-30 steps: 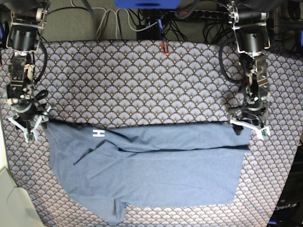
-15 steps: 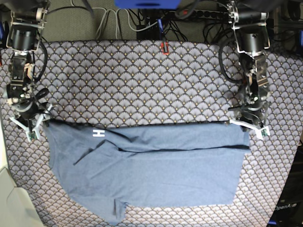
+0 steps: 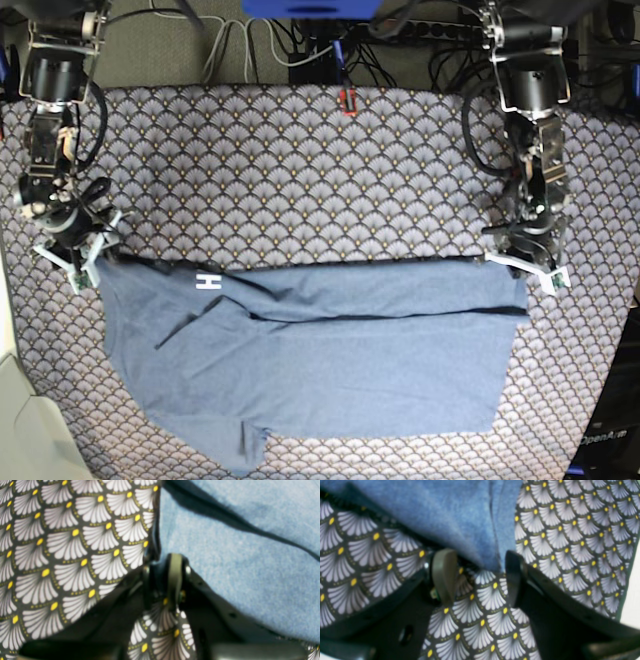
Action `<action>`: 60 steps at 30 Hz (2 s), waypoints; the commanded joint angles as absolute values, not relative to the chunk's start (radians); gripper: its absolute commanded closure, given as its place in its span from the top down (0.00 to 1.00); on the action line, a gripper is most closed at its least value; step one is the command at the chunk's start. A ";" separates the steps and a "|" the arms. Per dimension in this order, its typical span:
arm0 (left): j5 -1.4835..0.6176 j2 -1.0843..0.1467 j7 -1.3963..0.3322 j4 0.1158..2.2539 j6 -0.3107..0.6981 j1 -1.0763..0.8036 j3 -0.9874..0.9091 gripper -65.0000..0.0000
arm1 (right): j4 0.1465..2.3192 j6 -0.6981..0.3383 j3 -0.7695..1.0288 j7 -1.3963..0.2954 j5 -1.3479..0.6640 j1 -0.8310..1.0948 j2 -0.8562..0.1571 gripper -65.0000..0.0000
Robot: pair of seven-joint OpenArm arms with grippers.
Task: Fold the T-shirt properly
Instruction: 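Move both grippers back to the new fold edge and grasp it, then drag the fold edge back toward the robot with both grippers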
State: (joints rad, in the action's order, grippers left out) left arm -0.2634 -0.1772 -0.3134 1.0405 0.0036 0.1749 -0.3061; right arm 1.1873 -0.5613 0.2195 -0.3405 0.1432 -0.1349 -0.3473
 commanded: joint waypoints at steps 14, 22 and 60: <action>-0.259 -0.186 -0.292 1.058 0.005 0.186 -0.309 0.13 | 0.969 -0.565 0.223 -0.311 0.136 -0.292 -0.375 0.18; -0.263 -0.196 -0.295 1.067 0.005 0.186 -0.309 0.13 | 1.040 -0.565 0.228 -0.311 0.136 -0.242 -0.374 0.00; -0.265 -0.269 -0.489 1.391 0.007 0.008 -0.311 0.19 | 1.391 -0.698 0.401 -0.317 0.099 0.127 -0.337 0.00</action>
